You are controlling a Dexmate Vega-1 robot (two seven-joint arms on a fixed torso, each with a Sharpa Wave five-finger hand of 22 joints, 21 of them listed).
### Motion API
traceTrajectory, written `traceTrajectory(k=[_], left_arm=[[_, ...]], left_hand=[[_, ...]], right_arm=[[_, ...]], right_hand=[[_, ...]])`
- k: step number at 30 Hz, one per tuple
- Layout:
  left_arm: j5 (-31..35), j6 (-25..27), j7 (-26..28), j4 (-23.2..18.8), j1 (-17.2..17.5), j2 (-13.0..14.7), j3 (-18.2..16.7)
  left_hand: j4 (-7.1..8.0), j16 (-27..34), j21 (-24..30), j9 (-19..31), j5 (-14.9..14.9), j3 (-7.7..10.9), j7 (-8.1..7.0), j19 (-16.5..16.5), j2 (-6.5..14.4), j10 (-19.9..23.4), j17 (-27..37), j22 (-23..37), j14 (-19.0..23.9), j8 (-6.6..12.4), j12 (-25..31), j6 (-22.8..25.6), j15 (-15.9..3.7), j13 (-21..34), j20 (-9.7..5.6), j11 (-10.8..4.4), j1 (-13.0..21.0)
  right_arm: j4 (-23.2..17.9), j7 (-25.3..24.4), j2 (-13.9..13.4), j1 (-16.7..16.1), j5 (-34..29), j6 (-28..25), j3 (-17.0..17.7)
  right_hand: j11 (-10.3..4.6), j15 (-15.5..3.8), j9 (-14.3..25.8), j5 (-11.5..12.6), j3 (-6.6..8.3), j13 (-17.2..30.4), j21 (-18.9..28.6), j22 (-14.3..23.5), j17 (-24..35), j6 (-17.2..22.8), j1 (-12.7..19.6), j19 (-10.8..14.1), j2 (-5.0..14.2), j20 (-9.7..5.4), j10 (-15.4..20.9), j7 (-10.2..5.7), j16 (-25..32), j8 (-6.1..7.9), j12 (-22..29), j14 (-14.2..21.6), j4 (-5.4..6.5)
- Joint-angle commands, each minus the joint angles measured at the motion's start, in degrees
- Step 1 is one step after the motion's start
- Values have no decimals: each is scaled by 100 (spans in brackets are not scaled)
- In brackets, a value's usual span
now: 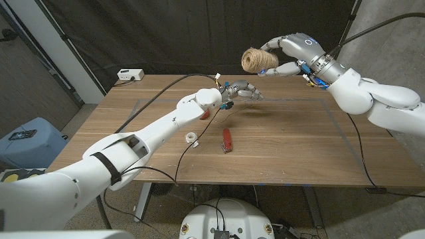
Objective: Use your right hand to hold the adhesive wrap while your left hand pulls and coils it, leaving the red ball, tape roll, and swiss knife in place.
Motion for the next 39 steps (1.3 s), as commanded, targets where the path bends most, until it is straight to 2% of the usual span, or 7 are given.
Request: traceTrajectory(k=[1, 16, 34, 39], left_arm=[[-48, 36, -43, -37, 31, -9, 6], [-93, 64, -107, -103, 74, -15, 12], [-116, 244, -151, -383, 179, 30, 52], [-116, 296, -130, -445, 206, 35, 58]], left_hand=[[-6, -22, 35, 19, 29, -41, 7, -26, 42, 24, 20, 10, 23, 26, -19, 23, 25, 6, 23, 24, 25], [-3, -38, 43, 20, 32, -39, 11, -36, 43, 19, 21, 10, 29, 21, -31, 11, 26, 13, 27, 21, 24], [1, -55, 55, 21, 35, -41, 31, -49, 44, 30, 28, 9, 36, 20, -47, 11, 33, 14, 26, 35, 21], [4, -58, 61, 21, 35, -45, -2, -47, 46, 35, 35, 8, 33, 18, -47, 7, 32, 21, 27, 17, 20]], right_arm=[[275, 154, 278, 338, -156, -13, -238], [568, 250, 498, 678, -352, -25, -503], [813, 278, 578, 835, -384, -29, -690], [885, 287, 597, 876, -365, 31, -732]], right_hand=[[-703, -788, 5, 35, -16, 24, 9, 15, 18, 726, 840, 56, 889, -263, 734, -701, -10, 42, 7, 47, -14], [-708, -789, 8, 34, -28, 35, 8, 15, 32, 716, 853, 53, 893, -263, 733, -723, -16, 35, -2, 49, -15], [-707, -790, 10, 36, -28, 37, 9, 15, 36, 712, 871, 57, 903, -266, 728, -719, -35, 31, -19, 45, -17], [-718, -787, 11, 36, -32, 44, 8, 15, 37, 713, 866, 55, 904, -268, 729, -718, -37, 30, -19, 52, -12]])
